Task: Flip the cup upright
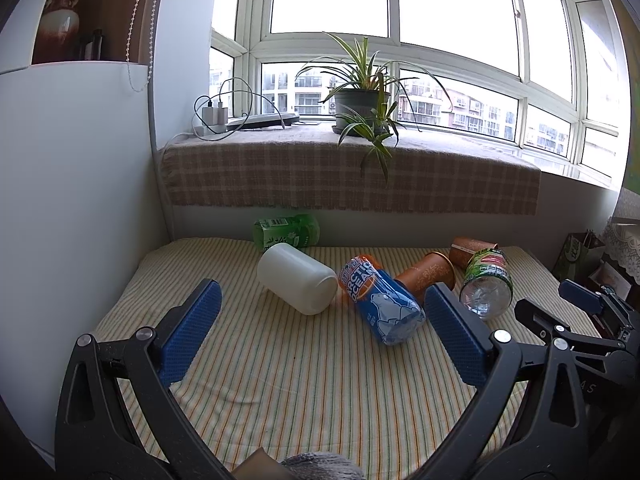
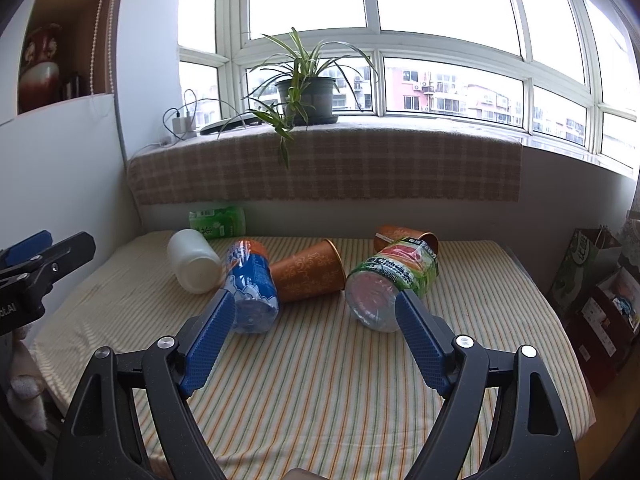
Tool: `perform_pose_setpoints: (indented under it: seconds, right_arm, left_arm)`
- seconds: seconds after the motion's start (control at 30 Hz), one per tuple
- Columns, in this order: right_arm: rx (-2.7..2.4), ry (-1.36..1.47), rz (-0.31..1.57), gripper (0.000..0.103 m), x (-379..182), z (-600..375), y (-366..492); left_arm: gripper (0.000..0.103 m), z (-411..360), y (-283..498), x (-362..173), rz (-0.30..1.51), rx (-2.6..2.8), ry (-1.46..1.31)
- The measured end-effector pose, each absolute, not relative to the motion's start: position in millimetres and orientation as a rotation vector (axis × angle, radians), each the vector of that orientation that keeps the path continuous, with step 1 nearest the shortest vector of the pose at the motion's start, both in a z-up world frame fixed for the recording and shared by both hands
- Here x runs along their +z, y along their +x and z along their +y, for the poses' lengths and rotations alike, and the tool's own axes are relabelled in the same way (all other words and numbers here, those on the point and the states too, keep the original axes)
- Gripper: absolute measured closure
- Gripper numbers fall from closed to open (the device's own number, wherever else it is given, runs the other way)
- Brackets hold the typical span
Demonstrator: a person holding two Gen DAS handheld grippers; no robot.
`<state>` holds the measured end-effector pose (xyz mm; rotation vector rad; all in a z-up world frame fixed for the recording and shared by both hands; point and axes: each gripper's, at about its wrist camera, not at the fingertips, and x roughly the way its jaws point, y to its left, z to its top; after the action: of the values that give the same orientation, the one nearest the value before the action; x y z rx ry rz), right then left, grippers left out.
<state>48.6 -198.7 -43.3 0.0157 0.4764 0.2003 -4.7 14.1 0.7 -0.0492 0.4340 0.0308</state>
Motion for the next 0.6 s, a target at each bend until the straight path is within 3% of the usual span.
perform_pose_setpoints:
  seconds: [0.6]
  right_arm:
    - [0.206, 0.009, 0.480, 0.021, -45.0, -194.2, 50.1]
  left_arm:
    - [0.000, 12.1, -5.0, 1.7, 0.435, 0.034, -0.050]
